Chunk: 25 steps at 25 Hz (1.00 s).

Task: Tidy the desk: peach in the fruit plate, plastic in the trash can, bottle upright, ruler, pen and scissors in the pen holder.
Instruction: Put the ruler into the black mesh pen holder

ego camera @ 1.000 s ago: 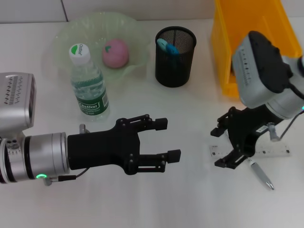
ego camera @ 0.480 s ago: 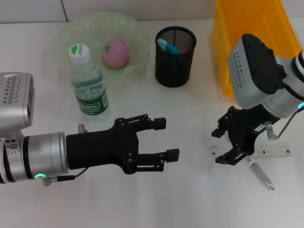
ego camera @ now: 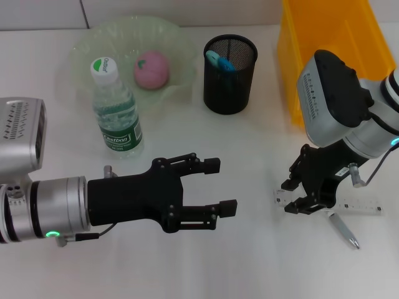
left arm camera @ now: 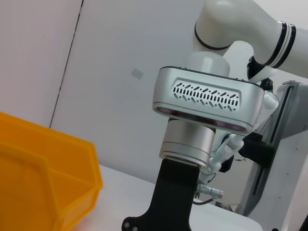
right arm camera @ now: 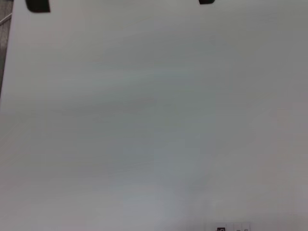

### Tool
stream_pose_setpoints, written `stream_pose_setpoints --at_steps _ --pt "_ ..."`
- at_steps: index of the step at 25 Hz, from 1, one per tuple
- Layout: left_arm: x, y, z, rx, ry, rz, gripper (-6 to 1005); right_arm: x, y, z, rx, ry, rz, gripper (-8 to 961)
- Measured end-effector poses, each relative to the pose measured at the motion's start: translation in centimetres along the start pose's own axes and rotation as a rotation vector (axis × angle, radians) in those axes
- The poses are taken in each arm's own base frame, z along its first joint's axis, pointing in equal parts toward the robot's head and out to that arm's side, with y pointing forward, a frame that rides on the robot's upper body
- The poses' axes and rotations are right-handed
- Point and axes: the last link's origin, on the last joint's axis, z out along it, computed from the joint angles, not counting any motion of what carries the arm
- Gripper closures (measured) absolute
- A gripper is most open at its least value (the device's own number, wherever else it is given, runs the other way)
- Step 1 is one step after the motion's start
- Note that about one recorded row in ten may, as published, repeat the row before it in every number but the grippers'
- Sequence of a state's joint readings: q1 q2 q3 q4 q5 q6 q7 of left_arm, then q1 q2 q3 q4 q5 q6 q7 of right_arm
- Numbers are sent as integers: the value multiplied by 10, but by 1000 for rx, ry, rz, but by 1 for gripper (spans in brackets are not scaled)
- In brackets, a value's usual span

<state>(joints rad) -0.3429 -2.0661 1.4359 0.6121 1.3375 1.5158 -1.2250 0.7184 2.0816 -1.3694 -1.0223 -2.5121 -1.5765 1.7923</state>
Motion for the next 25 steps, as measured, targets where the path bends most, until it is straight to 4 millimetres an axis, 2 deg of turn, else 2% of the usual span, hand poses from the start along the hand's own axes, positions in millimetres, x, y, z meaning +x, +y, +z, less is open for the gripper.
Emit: stream_pose_setpoints --at_steps 3,7,10,11,12,13,14,15,16,17,19,21,22,25 --pt "0 1 -1 2 5 0 159 0 1 -1 -2 -2 4 566" --pt "1 2 -2 -8 9 3 159 1 -1 -14 24 -38 25 571" --pt "2 2 -2 -17 11 6 159 3 -2 -40 84 -146 61 572" --pt "2 2 -2 -19 9 7 159 4 -2 -65 141 -269 91 572" --pt "2 2 -2 -19 9 7 159 4 -2 -65 141 -269 91 572" --pt "2 2 -3 -20 6 7 159 7 -1 -85 189 -390 118 572" --pt "2 2 -3 -20 4 8 159 7 -1 -85 189 -390 118 572" --pt "1 2 -3 -21 2 8 159 9 0 -99 225 -488 138 572" --pt "1 2 -3 -21 0 6 159 11 1 -120 277 -673 154 572" --pt "1 2 -3 -21 -1 5 159 11 1 -120 277 -673 154 572" --pt "1 2 -3 -22 -1 4 159 15 0 -137 343 -871 166 572" --pt "1 3 -4 -23 -1 1 158 21 -7 -139 426 -1099 154 571" --pt "1 3 -4 -23 -1 1 158 21 -7 -139 426 -1099 154 571" --pt "0 3 -4 -22 -2 -1 158 23 -21 -121 471 -1294 180 571"
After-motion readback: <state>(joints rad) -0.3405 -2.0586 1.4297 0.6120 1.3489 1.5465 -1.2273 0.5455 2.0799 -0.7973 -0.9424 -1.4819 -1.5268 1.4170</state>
